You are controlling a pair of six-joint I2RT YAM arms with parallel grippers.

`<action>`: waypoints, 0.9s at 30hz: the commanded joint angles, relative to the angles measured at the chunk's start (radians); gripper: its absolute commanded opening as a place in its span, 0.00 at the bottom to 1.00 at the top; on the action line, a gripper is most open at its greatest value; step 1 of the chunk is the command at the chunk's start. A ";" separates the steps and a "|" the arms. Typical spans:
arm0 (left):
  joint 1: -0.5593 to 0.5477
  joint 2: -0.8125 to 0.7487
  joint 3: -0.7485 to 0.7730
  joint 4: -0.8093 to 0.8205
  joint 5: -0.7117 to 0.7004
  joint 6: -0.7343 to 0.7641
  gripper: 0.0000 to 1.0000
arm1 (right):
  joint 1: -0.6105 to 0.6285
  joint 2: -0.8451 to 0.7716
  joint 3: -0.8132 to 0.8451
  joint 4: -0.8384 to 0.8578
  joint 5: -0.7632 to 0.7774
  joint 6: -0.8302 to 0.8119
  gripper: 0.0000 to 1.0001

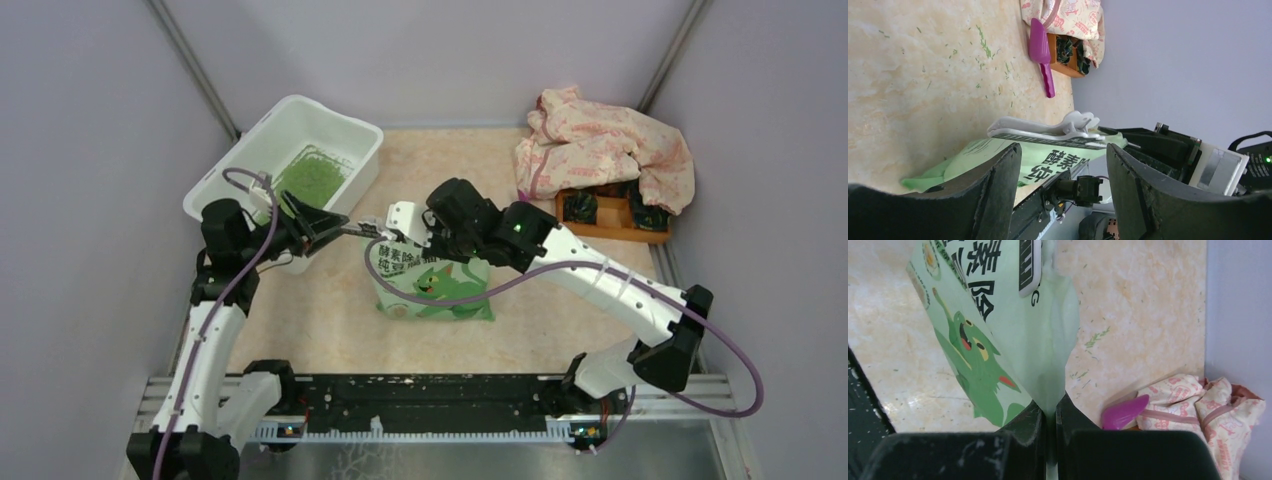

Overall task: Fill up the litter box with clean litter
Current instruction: Place the cat litter bag at the center of the board.

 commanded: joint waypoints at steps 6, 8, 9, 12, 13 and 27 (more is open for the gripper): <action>0.055 -0.148 -0.189 0.028 -0.053 -0.030 0.65 | 0.004 -0.151 -0.091 0.252 0.047 -0.089 0.00; 0.063 -0.163 -0.276 0.147 -0.022 -0.109 0.64 | 0.004 -0.175 -0.122 0.251 0.053 -0.075 0.00; 0.064 -0.159 -0.300 0.194 -0.012 -0.138 0.64 | 0.004 -0.189 -0.139 0.251 0.050 -0.064 0.00; 0.068 -0.140 -0.314 0.210 0.001 -0.151 0.65 | 0.010 -0.258 -0.197 0.282 0.055 -0.029 0.00; 0.069 -0.135 -0.312 0.206 -0.002 -0.150 0.65 | 0.015 -0.288 -0.225 0.312 0.082 -0.025 0.00; 0.070 -0.161 -0.318 0.145 0.014 -0.181 0.66 | 0.016 -0.280 -0.241 0.656 0.258 -0.177 0.00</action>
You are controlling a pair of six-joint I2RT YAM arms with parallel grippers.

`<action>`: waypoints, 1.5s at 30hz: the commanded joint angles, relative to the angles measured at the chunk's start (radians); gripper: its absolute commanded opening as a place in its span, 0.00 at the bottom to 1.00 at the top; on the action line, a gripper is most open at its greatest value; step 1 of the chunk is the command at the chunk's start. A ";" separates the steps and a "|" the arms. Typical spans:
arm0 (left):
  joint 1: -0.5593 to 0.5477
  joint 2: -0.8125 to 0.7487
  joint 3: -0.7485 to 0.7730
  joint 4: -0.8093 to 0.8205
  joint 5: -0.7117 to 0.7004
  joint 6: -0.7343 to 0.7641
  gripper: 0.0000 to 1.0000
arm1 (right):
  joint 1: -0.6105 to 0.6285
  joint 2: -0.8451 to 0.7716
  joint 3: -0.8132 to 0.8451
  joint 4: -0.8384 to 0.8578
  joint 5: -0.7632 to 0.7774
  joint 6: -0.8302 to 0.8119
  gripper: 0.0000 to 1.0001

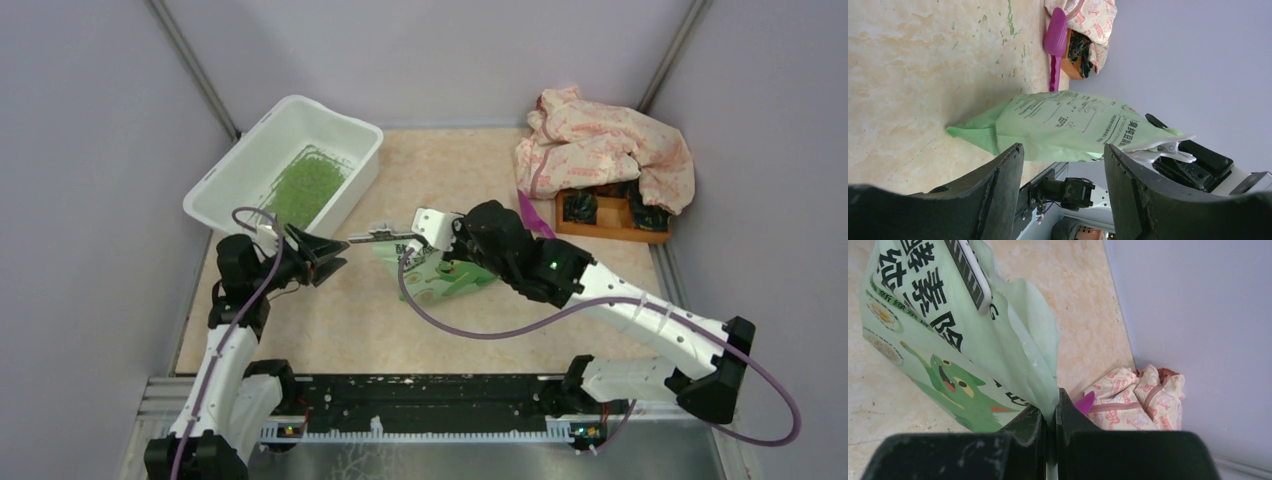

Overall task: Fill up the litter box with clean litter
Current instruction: Place the cat litter bag at the center of the board.

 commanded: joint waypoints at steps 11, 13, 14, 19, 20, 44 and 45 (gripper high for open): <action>0.010 -0.078 0.016 -0.099 -0.036 0.040 0.66 | 0.005 -0.087 0.060 0.110 -0.017 0.100 0.00; 0.011 -0.075 0.013 -0.099 -0.035 0.041 0.66 | 0.005 -0.102 0.032 0.030 -0.055 0.160 0.00; 0.011 -0.075 0.011 -0.098 -0.040 0.041 0.66 | 0.005 -0.109 0.017 0.002 -0.077 0.188 0.00; 0.011 -0.070 -0.011 -0.066 -0.042 0.025 0.65 | -0.005 -0.109 -0.040 -0.046 -0.087 0.241 0.00; 0.011 -0.066 -0.012 -0.064 -0.038 0.024 0.65 | -0.014 -0.100 -0.037 -0.058 -0.101 0.244 0.00; 0.011 -0.051 -0.051 -0.011 -0.025 0.015 0.64 | -0.033 0.007 0.274 -0.353 -0.386 0.250 0.50; 0.011 -0.051 -0.054 -0.010 -0.028 0.015 0.64 | -0.030 0.024 0.309 -0.369 -0.404 0.249 0.50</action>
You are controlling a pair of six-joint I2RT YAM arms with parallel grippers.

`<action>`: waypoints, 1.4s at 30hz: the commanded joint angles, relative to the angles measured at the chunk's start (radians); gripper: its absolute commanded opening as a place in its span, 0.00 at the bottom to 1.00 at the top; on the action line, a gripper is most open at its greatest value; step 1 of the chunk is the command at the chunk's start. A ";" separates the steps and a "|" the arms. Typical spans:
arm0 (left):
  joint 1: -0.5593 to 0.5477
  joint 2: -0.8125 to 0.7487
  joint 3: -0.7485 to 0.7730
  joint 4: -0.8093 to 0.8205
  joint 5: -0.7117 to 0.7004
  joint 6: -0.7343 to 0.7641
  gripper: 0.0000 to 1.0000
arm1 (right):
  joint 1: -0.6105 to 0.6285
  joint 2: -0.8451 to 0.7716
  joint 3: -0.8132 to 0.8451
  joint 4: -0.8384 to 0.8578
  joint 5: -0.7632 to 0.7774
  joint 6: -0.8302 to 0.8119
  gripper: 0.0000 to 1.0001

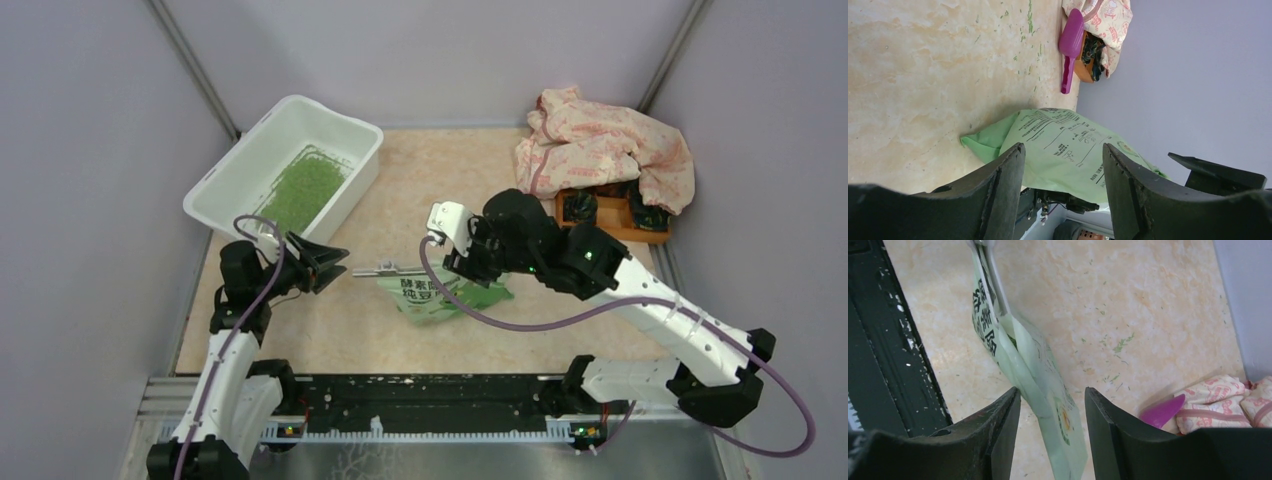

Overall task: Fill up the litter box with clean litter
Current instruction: Place the cat litter bag at the center of the board, then adjust the cat litter bag at the center of the board.

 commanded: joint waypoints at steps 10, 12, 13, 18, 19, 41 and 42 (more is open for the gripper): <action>0.008 0.039 -0.031 0.116 0.021 -0.012 0.64 | 0.139 0.267 0.411 -0.198 -0.157 -0.014 0.51; 0.009 0.044 -0.029 0.123 0.026 -0.014 0.65 | 0.176 0.282 0.417 -0.210 -0.147 -0.003 0.51; 0.008 0.046 -0.030 0.127 0.030 -0.015 0.65 | 0.196 0.284 0.413 -0.223 -0.128 0.006 0.51; 0.008 0.044 -0.049 0.144 0.027 -0.017 0.65 | 0.259 0.230 0.268 -0.181 -0.079 0.073 0.51; 0.008 0.047 -0.057 0.154 0.030 -0.022 0.65 | 0.264 0.218 0.238 -0.164 -0.067 0.088 0.51; 0.009 0.020 -0.047 0.063 0.088 0.012 0.64 | 0.147 0.252 -0.315 0.070 -0.088 0.490 0.53; 0.008 0.019 -0.048 0.064 0.087 0.012 0.64 | 0.125 0.262 -0.331 0.082 -0.106 0.493 0.52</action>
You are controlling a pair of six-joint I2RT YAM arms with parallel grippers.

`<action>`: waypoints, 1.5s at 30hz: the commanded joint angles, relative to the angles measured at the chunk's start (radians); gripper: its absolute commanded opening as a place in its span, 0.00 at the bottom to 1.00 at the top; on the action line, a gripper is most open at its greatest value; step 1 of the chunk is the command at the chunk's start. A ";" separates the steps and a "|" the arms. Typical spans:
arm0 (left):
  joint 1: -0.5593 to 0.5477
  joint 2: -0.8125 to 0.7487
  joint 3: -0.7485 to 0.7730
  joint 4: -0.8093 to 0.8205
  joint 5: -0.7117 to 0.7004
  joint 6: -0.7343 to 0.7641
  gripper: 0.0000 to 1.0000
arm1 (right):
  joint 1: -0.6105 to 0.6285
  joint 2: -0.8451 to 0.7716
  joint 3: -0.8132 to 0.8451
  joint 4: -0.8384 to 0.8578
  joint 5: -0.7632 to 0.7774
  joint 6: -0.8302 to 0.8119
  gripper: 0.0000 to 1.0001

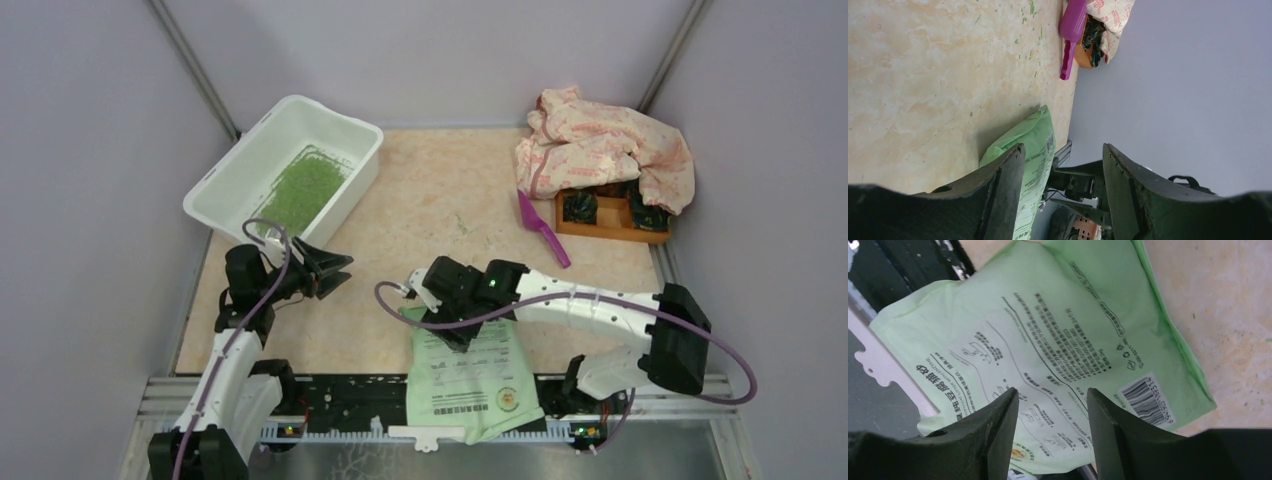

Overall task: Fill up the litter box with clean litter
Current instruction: Adjust the cat litter bag at the center of the board.

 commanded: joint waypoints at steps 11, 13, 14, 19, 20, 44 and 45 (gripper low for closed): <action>0.008 -0.031 0.036 -0.057 0.015 0.042 0.64 | -0.165 0.237 -0.022 0.192 -0.135 0.047 0.50; 0.008 -0.032 0.038 -0.059 0.013 0.042 0.64 | -0.182 0.248 -0.010 0.213 -0.148 0.048 0.50; 0.009 -0.032 0.037 -0.056 0.011 0.039 0.64 | -0.194 0.259 -0.003 0.218 -0.148 0.045 0.50; 0.009 -0.020 0.041 -0.050 0.014 0.042 0.64 | -0.252 0.318 0.040 0.256 -0.118 0.004 0.49; 0.009 -0.020 0.042 -0.053 0.013 0.045 0.64 | -0.265 0.328 0.052 0.266 -0.112 -0.003 0.49; 0.008 0.019 0.055 -0.035 -0.011 0.058 0.67 | -0.210 -0.039 -0.005 0.524 0.115 -0.163 0.54; 0.009 0.028 0.057 -0.030 -0.011 0.059 0.72 | -0.136 -0.083 -0.053 0.522 0.174 -0.148 0.54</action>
